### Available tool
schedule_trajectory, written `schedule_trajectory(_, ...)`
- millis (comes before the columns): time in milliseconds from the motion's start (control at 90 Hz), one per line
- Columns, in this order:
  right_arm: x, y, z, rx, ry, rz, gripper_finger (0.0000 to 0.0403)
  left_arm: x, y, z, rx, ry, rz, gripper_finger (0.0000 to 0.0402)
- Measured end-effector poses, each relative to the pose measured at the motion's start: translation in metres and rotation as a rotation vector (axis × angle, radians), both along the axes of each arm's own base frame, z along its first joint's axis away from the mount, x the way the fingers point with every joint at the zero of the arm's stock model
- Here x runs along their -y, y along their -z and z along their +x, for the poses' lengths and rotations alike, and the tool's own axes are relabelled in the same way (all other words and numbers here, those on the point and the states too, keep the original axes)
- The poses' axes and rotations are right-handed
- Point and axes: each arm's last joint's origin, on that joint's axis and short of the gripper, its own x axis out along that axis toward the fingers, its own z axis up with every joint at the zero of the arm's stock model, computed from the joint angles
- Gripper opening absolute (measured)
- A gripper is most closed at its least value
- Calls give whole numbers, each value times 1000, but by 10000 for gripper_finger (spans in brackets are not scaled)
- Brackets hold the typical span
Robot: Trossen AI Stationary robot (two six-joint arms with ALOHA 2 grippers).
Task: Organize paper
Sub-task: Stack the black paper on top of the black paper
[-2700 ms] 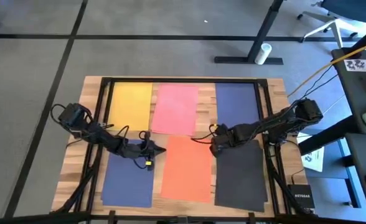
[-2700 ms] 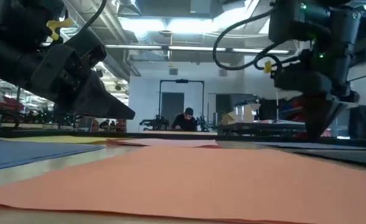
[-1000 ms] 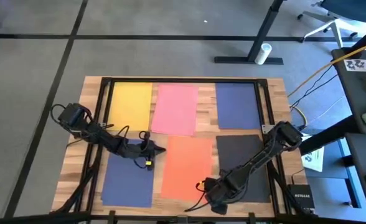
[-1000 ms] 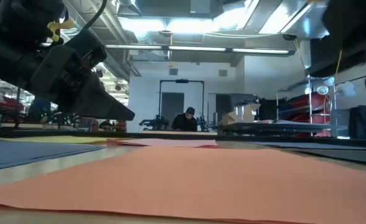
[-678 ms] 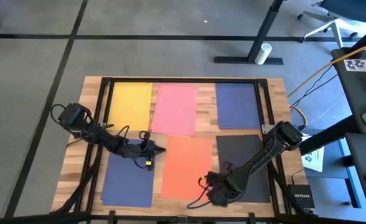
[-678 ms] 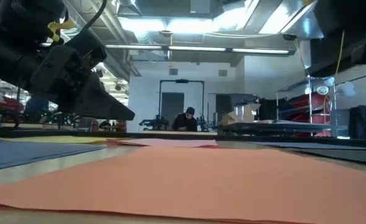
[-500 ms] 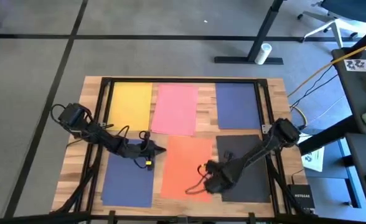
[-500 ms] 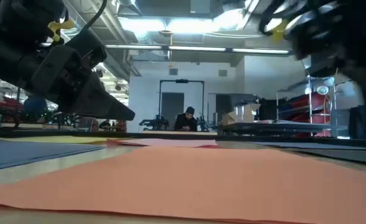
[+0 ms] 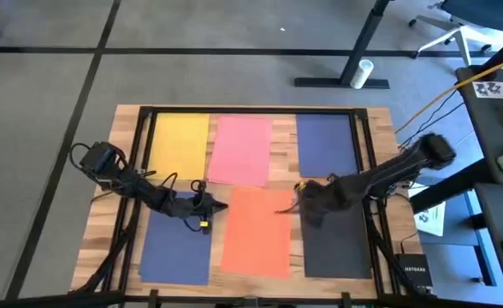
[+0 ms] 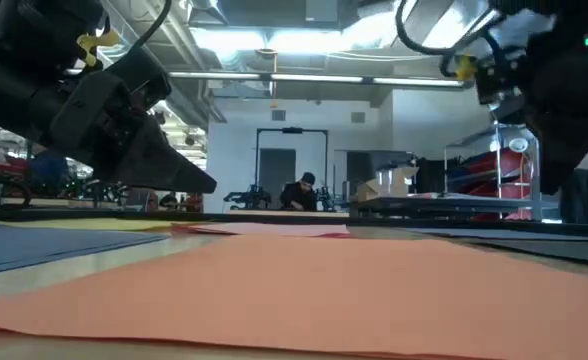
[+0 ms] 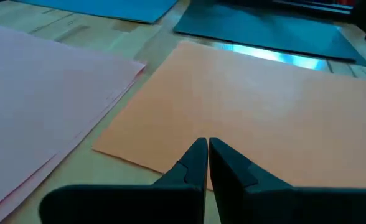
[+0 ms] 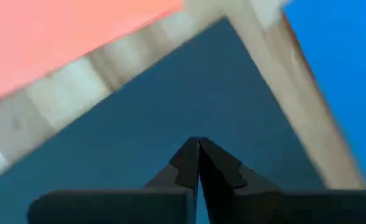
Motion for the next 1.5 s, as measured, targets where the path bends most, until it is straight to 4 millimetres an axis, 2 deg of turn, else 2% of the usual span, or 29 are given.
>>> schedule_trajectory(189,24,14,-22,-7,261,-27,0,-2,0,1,0,-7,0,0)
schedule_trajectory(478,45,31,-32,-28,486,-112,0,-3,0,1,-1,-15,-6,0)
schedule_trajectory(811,50,51,-41,-29,528,-86,0,-3,1,1,-8,-16,-7,0)
schedule_trajectory(1500,48,52,-42,-66,521,0,0,-3,2,0,-13,-18,-11,0)
